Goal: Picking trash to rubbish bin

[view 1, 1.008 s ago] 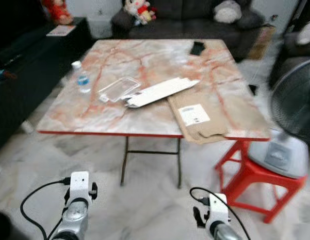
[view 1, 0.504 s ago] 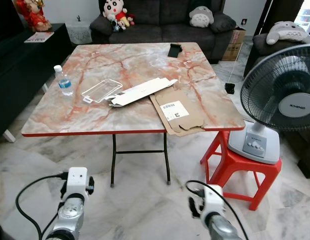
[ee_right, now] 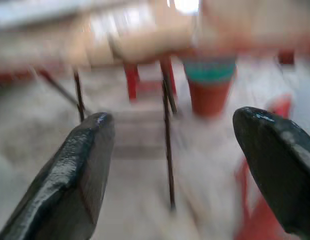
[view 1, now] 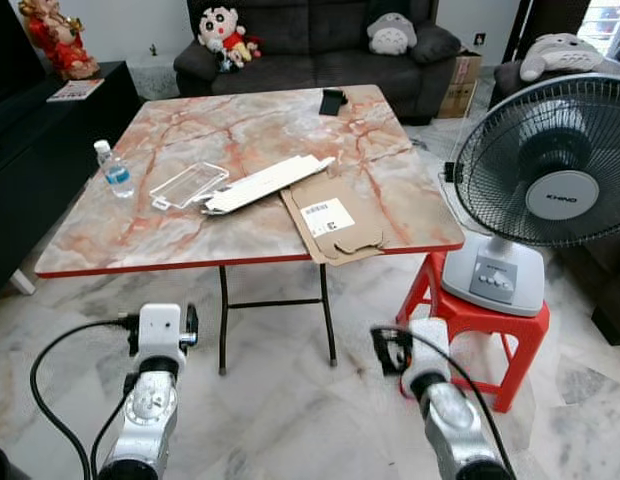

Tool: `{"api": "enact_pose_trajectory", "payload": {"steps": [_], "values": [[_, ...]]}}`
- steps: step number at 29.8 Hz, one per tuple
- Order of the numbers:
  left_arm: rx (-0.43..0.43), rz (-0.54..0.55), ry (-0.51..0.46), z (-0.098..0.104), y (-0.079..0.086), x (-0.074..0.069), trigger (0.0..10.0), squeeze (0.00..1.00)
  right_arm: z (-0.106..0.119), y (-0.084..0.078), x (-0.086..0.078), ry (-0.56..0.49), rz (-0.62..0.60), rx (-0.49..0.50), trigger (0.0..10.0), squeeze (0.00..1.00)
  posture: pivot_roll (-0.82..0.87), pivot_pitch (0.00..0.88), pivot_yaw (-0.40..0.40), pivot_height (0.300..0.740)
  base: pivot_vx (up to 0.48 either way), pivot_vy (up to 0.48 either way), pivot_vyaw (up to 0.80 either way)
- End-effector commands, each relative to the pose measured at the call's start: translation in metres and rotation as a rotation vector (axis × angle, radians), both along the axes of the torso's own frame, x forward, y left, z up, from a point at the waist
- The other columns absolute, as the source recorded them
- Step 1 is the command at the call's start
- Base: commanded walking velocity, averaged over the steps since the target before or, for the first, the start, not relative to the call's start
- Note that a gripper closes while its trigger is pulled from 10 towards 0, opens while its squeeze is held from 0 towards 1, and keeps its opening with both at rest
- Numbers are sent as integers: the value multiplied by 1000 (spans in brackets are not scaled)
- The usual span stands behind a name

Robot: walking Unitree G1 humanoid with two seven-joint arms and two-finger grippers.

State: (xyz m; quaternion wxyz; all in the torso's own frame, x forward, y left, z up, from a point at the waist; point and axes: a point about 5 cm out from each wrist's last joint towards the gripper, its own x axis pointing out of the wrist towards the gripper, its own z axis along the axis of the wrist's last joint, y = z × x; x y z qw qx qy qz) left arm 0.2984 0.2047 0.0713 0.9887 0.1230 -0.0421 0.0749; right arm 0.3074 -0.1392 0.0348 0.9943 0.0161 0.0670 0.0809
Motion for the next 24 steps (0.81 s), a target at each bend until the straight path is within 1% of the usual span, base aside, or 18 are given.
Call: {"api": "enact_pose_trajectory", "payload": {"steps": [1,2,4,5,7,8,10,11,12,13,15,19,21,24], "values": [[49,-17,-36,12,-1,6,10000,0,10,4,6,-49,0,24,10000,0,3,0,61,740,0,0,0],[73,-61,-85,29,-9,16,10000,0,29,11,18,-117,-4,61,10000,0,6,0,67,740,0,0,0],[85,-89,-114,38,-13,21,10000,0,39,15,24,-151,-6,84,10000,0,6,0,67,740,0,0,0],[85,-89,-114,38,-13,21,10000,0,39,15,24,-151,-6,84,10000,0,6,0,67,740,0,0,0],[136,-147,-167,59,-25,35,10000,0,66,31,38,-231,25,103,10000,0,10,0,78,740,0,0,0],[136,-147,-167,59,-25,35,10000,0,66,31,38,-231,25,103,10000,0,10,0,78,740,0,0,0],[130,-155,-189,72,-33,47,10000,0,88,45,49,-288,43,117,10000,0,10,0,83,740,0,0,0],[119,-145,-188,74,-34,50,10000,0,91,48,50,-292,47,120,10000,0,7,0,83,740,0,0,0],[119,-145,-188,74,-34,50,10000,0,91,48,50,-292,47,120,10000,0,7,0,83,740,0,0,0],[98,-145,-197,79,-38,54,10000,0,93,50,51,-292,46,129,10000,0,7,0,84,740,0,0,0],[88,-148,-200,82,-41,56,10000,0,94,52,52,-289,45,133,10000,0,11,0,84,740,0,0,0],[72,-156,-208,87,-47,61,10000,0,94,57,51,-293,72,114,10000,0,20,0,79,740,255,0,0],[67,-158,-208,88,-49,61,10000,0,92,57,50,-291,78,86,10000,0,20,0,79,740,274,0,488],[63,-157,-200,86,-49,61,10000,0,89,53,49,-283,57,108,10000,0,23,0,78,740,299,0,569]]}}
